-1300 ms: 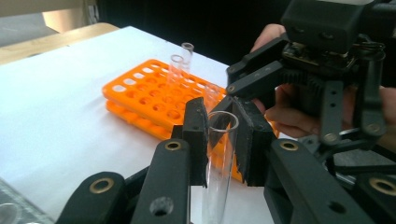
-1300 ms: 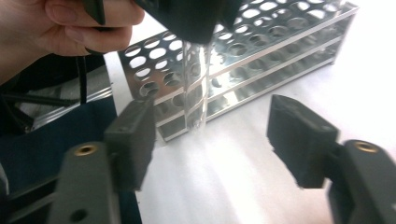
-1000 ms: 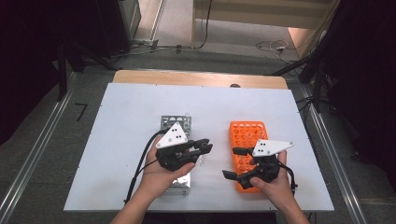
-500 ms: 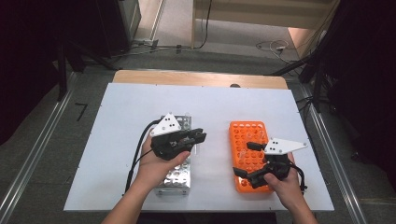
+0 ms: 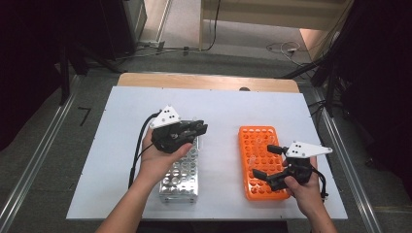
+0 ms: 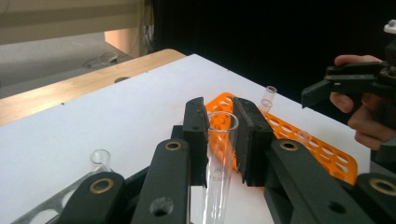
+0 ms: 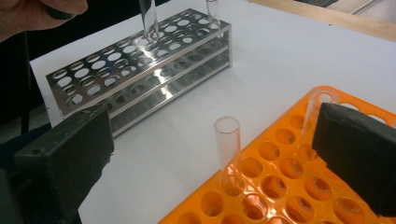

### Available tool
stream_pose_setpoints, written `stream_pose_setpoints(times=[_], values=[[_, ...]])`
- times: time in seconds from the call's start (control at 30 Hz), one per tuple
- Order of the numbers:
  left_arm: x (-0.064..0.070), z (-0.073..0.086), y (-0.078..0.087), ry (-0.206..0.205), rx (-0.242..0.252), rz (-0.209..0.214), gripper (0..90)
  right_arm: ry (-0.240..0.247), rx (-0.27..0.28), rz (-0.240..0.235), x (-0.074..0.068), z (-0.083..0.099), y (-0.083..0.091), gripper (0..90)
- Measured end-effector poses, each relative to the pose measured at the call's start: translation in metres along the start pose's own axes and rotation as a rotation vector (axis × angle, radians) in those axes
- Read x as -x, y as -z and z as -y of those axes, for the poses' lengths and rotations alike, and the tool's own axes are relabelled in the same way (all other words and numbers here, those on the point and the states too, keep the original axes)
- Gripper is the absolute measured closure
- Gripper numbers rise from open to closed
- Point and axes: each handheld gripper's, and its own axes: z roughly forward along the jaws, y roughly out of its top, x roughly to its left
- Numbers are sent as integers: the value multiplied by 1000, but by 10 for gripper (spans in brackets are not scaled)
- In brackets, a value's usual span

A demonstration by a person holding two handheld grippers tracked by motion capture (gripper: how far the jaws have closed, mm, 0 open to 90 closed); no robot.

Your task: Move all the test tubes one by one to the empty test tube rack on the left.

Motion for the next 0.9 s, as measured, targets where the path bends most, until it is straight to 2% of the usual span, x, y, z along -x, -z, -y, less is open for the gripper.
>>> stream_pose_setpoints(times=[0.2,0.53,0.67,0.9], values=[[-13,-4,-4,-4,2,-41,746,-18,2,23,8,4,5,0],[-32,-3,-12,22,27,-110,747,-40,7,49,18,9,11,0],[-37,-1,-18,24,41,-141,747,-48,9,54,19,11,12,0],[-42,4,-28,8,35,-183,746,-60,13,62,23,12,15,0]])
